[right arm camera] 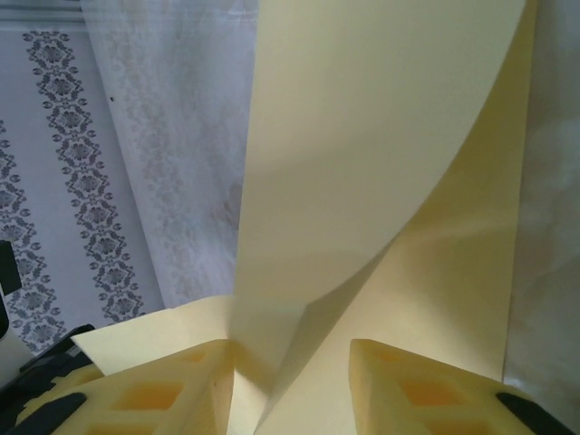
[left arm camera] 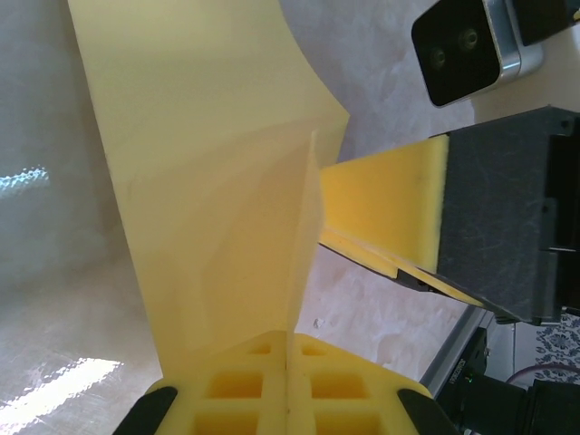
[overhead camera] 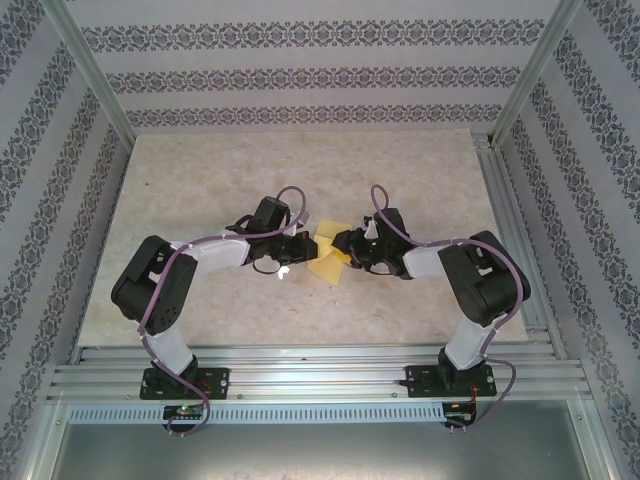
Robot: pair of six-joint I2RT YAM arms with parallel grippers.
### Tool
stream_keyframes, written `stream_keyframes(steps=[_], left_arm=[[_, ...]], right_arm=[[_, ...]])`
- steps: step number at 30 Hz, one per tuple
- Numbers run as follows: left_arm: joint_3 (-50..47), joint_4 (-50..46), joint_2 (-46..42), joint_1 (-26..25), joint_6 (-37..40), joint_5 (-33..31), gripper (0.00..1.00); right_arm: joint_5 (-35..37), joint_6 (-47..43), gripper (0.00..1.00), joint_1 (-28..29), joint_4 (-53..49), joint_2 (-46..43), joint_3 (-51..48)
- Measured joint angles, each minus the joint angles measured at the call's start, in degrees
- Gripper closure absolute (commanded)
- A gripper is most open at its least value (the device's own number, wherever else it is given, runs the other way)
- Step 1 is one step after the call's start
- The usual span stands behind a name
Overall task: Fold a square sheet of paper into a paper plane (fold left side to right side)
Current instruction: Turn over the paper at the center of the table.
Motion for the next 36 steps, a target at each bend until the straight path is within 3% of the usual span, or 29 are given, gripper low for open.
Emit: stream_keyframes(steps=[8,16,24,29,31,33,36], left_arm=[[0.0,0.0,0.1,0.0,0.0,0.0,0.97],[0.0,0.0,0.6,0.0,0.0,0.0,0.91],[0.0,0.0,0.6,0.0,0.0,-0.1,0.82],[-0.2,-0.3,0.3,0.3,0.5,-0.2,0.61],[-1.2,-0.7,-1.2,1.3,0.6,-0.3,0.47],[-3.8,-1.9,-6.1,3.7,0.9,-0.5,0.31],[-7.0,-3.8,-16.2,8.3,0.9,-0.4,0.16]], right_arm=[[-0.1,1.9,0.82,0.3,2.6,0.2,0.0],[0.0,1.7,0.80,0.2,2.3,0.0,-0.5],[0.0,1.2,0.93,0.2,1.1,-0.5,-0.7],[0.0,0.5,0.95,0.2,0.2,-1.8,-1.2],[0.0,0.1,0.95,-0.3,0.1,-3.3,-1.9],[-0.2,-0.4,0.96,-1.0,-0.3,-5.2,-2.8],[-0.4,-1.7,0.95,-2.2,-1.6,-9.2,-3.1]])
